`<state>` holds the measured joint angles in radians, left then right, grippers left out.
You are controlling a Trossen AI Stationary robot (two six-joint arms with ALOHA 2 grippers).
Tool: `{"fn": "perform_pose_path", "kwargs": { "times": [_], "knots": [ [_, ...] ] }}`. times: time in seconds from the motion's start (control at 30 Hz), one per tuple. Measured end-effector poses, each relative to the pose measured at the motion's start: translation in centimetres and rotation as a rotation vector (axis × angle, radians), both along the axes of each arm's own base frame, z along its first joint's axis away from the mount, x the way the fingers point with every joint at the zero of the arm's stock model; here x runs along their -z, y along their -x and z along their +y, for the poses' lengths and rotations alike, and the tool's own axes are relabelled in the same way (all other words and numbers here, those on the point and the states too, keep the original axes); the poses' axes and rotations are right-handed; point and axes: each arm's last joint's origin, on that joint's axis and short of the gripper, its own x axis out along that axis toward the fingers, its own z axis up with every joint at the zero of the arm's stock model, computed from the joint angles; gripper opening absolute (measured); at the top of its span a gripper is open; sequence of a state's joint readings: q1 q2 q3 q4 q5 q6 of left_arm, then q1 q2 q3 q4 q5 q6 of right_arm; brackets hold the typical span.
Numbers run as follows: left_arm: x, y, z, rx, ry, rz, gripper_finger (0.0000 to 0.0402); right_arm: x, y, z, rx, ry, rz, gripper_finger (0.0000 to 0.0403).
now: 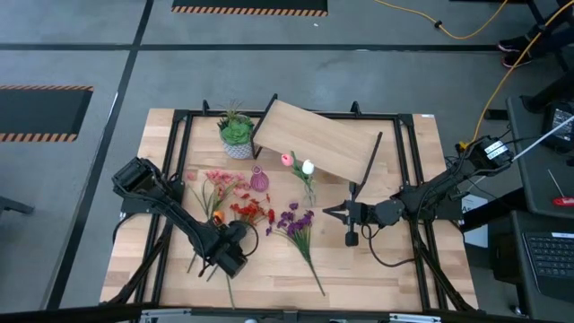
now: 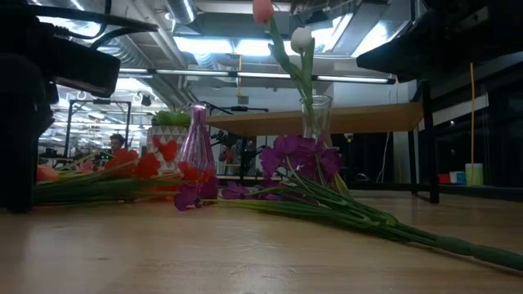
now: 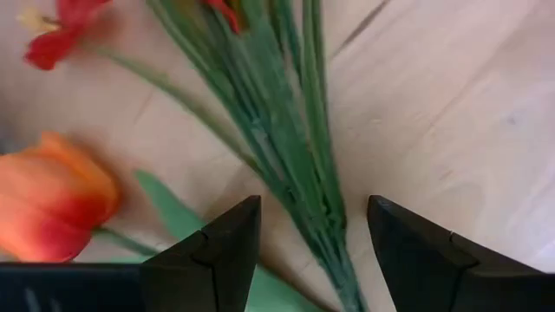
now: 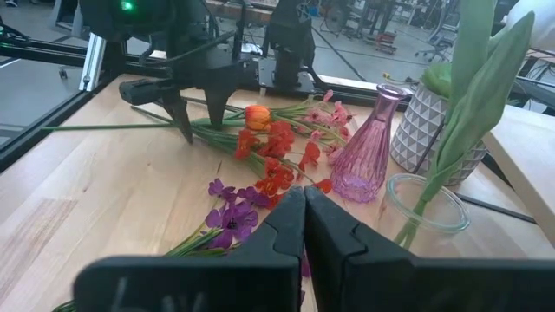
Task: Pick and place flowers into a vace then onto a shelf
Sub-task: Put the orange flowers into the transparent vase
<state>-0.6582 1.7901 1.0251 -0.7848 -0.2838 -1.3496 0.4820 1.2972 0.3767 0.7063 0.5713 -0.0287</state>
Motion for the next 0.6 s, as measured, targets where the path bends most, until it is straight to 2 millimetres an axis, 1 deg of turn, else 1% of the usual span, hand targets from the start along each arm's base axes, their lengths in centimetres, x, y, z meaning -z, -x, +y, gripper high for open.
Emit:
{"fn": "perform_pose_path", "kwargs": {
  "times": [0.17, 0.3, 0.47, 0.6],
  "knots": [
    [0.04, -0.08, -0.12, 0.023, 0.027, 0.007, 0.0203, 0.0, 0.0, 0.0, 0.0, -0.001, 0.0, 0.0012],
    [0.05, -0.1, -0.18, 0.023, 0.039, 0.009, 0.0182, 0.0, 0.0, 0.0, 0.0, -0.001, 0.0, 0.0012],
    [0.03, -0.08, -0.3, 0.012, 0.079, 0.028, 0.0131, 0.01, -0.01, -0.01, 0.0, 0.0, 0.0, 0.0012],
    [0.02, -0.06, -0.39, 0.04, 0.096, 0.044, 0.0071, 0.01, 0.0, 0.0, 0.0, 0.0, 0.0, 0.0012]
  ]
}}
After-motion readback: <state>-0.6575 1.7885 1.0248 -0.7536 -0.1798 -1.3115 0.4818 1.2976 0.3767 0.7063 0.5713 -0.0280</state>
